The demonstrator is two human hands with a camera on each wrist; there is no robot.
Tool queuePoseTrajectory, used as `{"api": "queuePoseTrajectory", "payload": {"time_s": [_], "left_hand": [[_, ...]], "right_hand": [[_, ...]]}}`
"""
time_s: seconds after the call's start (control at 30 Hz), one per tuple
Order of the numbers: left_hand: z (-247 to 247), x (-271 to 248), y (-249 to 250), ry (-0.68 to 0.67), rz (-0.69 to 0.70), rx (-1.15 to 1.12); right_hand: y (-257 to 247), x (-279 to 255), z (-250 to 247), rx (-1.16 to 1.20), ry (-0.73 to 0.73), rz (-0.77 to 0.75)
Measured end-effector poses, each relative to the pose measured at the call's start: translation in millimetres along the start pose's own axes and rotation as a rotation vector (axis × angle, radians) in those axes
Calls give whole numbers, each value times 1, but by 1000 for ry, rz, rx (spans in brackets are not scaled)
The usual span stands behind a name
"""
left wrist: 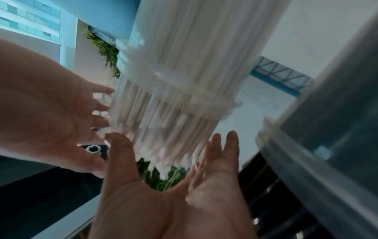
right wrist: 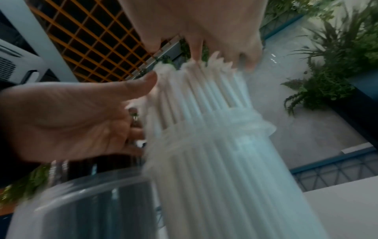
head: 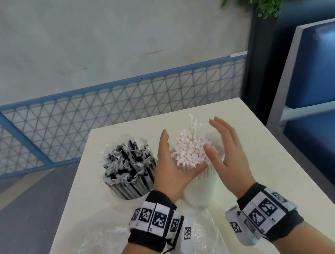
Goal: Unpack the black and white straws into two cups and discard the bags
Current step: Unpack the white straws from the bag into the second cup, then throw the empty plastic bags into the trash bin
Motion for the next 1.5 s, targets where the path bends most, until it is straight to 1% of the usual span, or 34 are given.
{"api": "queuePoseTrajectory", "payload": {"time_s": [0.03, 0.07, 0.1, 0.17, 0.23, 0.27, 0.3, 0.37, 0.4, 0.43, 0.47, 0.5, 0.53, 0.63, 0.73, 0.8, 0.83, 0.87, 0.9, 0.93, 0.97, 1.03, 1.1, 1.13, 1.2, 1.23, 1.27, 1.3, 1.33, 1.37, 1.4, 1.5], "left_hand": [[-6, -7, 0, 35, 28, 10], [-11, -16, -3, 54, 53, 33], [-14, -26, -8, 62, 82, 77], [-17, -51, -31, 41, 96, 225], [-14, -74, -61, -32, 110, 408], [-11, -81, -77, -85, 118, 503], [-6, -86, -95, -171, 103, 609], [5, -96, -137, -403, -36, 883], [5, -101, -156, -486, -122, 1017], [2, -107, -169, -547, -207, 1104], [2, -109, -176, -587, -260, 1159], [1, -113, -181, -612, -293, 1181], [1, -116, -183, -621, -294, 1191], [0, -123, -175, -599, -222, 1227], [2, -136, -164, -563, -147, 1224], [-1, -143, -158, -490, -114, 1171], [-6, -146, -153, -393, -76, 1125], [-14, -148, -146, -267, -35, 1095], [-25, -151, -143, -155, -28, 1084], [-39, -157, -142, -39, -58, 1055], [-55, -164, -141, 82, -117, 1002], [-90, -182, -147, 316, -288, 848], [-121, -201, -160, 467, -488, 596], [-131, -210, -169, 503, -595, 411], [-136, -225, -192, 507, -800, -19], [-132, -230, -203, 468, -884, -250], [-123, -234, -209, 403, -911, -495], [-113, -233, -210, 314, -882, -690], [-108, -231, -209, 248, -825, -774], [-106, -229, -208, 222, -754, -797], [-107, -226, -208, 231, -682, -787], [-118, -221, -200, 268, -549, -681]], "right_hand": [[-9, -8, -3, -7, 90, -105], [-17, -18, -3, -12, 149, -196], [-22, -29, 0, -11, 173, -262], [-24, -50, 15, 25, 128, -309], [-17, -68, 39, 52, -21, -280], [-10, -76, 55, 48, -123, -241], [-1, -85, 71, 30, -241, -174], [20, -103, 105, -53, -507, -6], [31, -113, 120, -121, -636, 62], [41, -123, 133, -203, -753, 128], [51, -131, 139, -278, -833, 186], [56, -139, 146, -336, -892, 233], [59, -145, 152, -381, -935, 262], [61, -162, 165, -470, -1040, 293], [59, -177, 174, -468, -1109, 337], [57, -182, 179, -422, -1063, 388], [55, -182, 179, -405, -1019, 397], [54, -182, 179, -381, -980, 404], [52, -180, 178, -334, -940, 407], [49, -178, 176, -270, -891, 410], [45, -175, 174, -205, -834, 406], [35, -168, 170, -109, -725, 381], [27, -162, 168, -42, -640, 369], [23, -160, 168, -13, -610, 372], [17, -157, 168, 38, -558, 387], [15, -157, 168, 62, -532, 397], [11, -157, 168, 84, -507, 404], [7, -158, 167, 108, -484, 407], [3, -159, 167, 130, -465, 407], [-1, -160, 167, 151, -448, 411], [-5, -161, 167, 167, -436, 424], [-11, -162, 165, 129, -440, 432]]}}
Point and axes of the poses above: each hand's wrist, its own x-axis towards the middle knuckle, its own z-axis out of the palm, y = z × x, the point moved 6 cm from there along x, towards the middle knuckle, and after that the axes turned 13 degrees about x, right-handed, at the moved point
